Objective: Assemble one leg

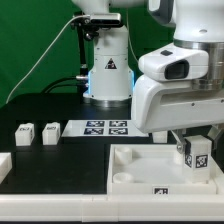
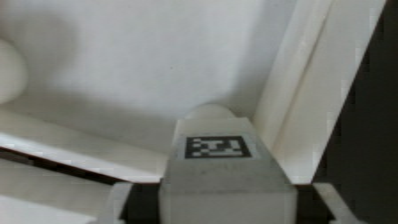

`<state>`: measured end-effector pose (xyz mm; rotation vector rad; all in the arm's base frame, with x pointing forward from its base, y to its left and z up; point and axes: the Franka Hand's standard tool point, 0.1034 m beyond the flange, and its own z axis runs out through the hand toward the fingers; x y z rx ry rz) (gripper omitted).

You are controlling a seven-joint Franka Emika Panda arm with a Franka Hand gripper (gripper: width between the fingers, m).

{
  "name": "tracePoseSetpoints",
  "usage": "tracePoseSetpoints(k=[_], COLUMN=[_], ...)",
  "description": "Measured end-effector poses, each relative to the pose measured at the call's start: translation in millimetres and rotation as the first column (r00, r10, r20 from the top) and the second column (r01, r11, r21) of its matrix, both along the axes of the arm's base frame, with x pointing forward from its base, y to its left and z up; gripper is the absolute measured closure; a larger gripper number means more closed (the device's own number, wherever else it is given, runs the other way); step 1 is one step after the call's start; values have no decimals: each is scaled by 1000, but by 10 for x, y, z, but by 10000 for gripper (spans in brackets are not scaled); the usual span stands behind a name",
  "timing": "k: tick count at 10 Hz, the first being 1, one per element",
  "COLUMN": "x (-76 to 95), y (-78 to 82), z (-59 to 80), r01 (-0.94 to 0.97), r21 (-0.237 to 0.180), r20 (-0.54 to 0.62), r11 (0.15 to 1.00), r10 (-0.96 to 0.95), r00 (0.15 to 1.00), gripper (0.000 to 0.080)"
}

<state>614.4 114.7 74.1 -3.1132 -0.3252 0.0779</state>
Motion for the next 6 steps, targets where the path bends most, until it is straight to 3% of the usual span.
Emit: tracePoseSetpoints(k=[3,5,6], x=[2,6,10], y=[51,69,66], z=[1,7,9], r01=[345,603,727], r21=[3,5,13], r20=[32,25,8], r11=[939,798,687], r10=[-345,-603,-727], r00=[938,798,687], gripper=[508,508,507])
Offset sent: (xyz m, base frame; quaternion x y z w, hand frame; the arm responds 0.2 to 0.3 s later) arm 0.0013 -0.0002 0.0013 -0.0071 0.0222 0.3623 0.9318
